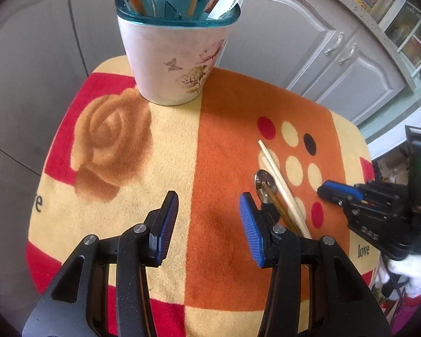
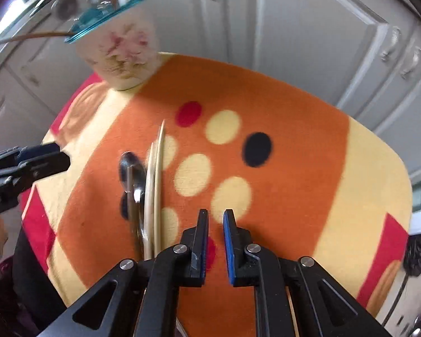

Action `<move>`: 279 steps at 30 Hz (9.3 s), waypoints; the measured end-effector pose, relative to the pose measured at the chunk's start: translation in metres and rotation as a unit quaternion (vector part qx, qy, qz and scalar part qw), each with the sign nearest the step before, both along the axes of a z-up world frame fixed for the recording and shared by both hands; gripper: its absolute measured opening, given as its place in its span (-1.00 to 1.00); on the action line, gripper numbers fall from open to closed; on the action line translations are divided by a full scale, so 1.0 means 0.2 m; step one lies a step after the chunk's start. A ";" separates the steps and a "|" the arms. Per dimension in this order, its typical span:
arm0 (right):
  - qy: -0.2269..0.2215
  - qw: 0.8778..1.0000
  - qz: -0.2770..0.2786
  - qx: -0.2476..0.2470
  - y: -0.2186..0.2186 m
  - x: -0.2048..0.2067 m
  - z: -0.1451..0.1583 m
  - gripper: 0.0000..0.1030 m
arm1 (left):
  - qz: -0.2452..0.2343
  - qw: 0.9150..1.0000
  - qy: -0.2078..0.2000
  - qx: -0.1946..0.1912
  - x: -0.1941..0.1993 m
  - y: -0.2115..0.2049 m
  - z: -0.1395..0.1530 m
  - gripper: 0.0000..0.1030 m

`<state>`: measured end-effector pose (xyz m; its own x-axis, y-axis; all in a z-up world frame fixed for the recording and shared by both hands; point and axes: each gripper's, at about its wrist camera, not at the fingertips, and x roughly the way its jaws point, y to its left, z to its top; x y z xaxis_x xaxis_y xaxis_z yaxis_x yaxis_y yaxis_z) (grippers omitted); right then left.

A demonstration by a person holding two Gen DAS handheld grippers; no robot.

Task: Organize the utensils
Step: 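Grasp a wooden chopstick with the right gripper while the left gripper grasps a metal spoon, then lift the chopstick and spoon and carry them over the cup, then lower the held chopstick and spoon into the cup with both grippers, then move both open grippers back down to the remaining fork and chopstick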

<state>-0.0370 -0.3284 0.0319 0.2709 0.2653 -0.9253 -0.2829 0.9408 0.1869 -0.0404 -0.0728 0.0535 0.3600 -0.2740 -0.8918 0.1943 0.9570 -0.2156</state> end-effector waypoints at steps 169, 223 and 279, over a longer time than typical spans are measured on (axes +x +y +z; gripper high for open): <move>-0.275 0.942 0.067 0.178 0.73 0.79 0.78 -0.89 | 0.040 0.966 -0.245 0.077 0.66 0.32 0.97 -0.98; -0.105 0.993 0.057 0.025 0.16 0.02 0.32 -0.28 | 0.074 0.991 -0.112 -0.021 -0.05 0.50 0.58 -0.31; -0.012 1.000 0.017 -0.007 -0.18 -0.13 -0.06 -0.26 | -0.040 0.995 0.087 -0.008 0.00 -0.32 -0.17 -0.31</move>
<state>-0.0629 -0.3651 0.0194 0.2839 0.2613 -0.9226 -0.3188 0.9331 0.1662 -0.0405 -0.1361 0.0190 0.1775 -0.3102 -0.9339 0.2278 0.9362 -0.2677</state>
